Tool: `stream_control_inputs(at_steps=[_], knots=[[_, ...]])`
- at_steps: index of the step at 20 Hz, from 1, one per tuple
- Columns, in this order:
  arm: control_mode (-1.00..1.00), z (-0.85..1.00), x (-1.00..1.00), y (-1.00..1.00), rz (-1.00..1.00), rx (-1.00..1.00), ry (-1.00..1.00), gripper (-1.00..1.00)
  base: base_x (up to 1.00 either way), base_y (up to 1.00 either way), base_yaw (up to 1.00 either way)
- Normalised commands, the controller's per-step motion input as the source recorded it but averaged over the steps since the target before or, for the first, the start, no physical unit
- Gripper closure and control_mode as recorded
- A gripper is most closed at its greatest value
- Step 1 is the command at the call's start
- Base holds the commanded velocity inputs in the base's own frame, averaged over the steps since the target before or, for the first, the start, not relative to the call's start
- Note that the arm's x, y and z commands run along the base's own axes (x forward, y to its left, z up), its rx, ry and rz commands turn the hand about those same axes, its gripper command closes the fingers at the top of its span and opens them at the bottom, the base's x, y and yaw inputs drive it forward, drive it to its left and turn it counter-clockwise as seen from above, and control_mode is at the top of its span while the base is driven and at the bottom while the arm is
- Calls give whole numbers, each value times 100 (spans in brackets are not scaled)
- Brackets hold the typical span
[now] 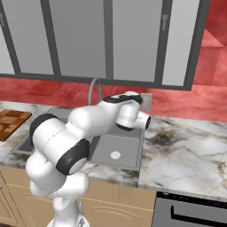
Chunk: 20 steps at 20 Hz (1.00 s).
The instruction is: Pick the tangerine from the sink and place it on the cutting board to airdry. Then turn off the sink faucet.
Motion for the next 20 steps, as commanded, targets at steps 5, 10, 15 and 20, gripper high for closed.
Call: stream_control_inputs(at_steps=[5,10,15,20], knots=[[-100,-19,6,0,0,0,0,-100,0,0,0],[-100,-3,19,0,0,0,0,-100,0,0,0],[-100,0,24,0,0,0,0,-100,0,0,0],[-100,0,22,0,0,0,0,-100,0,0,0]])
